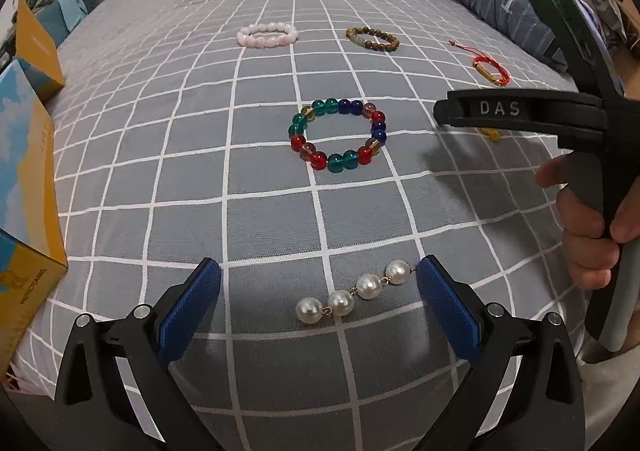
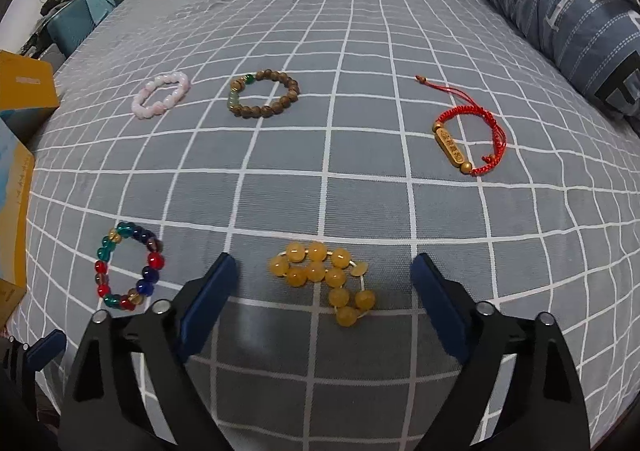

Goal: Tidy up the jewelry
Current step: 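Grasp the pearl string with left tool while right tool grasps amber bead cluster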

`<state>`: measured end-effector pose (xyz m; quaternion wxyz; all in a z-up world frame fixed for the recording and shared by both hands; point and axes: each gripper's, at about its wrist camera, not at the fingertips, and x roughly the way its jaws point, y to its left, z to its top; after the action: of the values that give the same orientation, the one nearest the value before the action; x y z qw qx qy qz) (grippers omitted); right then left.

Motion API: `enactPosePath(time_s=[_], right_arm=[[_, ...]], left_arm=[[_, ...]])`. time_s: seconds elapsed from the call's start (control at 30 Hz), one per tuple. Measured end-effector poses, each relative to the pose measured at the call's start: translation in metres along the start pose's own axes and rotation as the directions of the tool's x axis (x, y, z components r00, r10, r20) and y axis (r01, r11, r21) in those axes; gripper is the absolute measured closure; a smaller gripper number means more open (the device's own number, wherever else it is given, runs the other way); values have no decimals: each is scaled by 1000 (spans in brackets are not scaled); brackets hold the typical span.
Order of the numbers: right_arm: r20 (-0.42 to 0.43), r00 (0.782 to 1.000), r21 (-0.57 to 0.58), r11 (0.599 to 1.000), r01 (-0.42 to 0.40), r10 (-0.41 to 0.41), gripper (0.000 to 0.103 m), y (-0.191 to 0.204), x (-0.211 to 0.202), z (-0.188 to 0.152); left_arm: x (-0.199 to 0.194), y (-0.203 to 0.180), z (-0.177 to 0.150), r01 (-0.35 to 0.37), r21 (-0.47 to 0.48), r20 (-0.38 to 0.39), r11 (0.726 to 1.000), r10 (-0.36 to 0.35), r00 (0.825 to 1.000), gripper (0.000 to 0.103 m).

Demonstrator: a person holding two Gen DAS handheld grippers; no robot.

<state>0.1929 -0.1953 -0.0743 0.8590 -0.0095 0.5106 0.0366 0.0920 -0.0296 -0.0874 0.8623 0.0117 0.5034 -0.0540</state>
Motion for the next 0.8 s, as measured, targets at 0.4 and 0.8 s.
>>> enactPosePath(time_s=[0.4, 0.8], right_arm=[[5, 1000, -1, 1000, 26, -26, 42, 4, 3, 4], [8, 999, -3, 1000, 31, -31, 66, 2, 3, 4]], left_arm=[[1, 8, 3, -8, -29, -47, 1000, 7, 999, 25], [-4, 19, 6, -37, -46, -52, 998, 34, 998, 65]])
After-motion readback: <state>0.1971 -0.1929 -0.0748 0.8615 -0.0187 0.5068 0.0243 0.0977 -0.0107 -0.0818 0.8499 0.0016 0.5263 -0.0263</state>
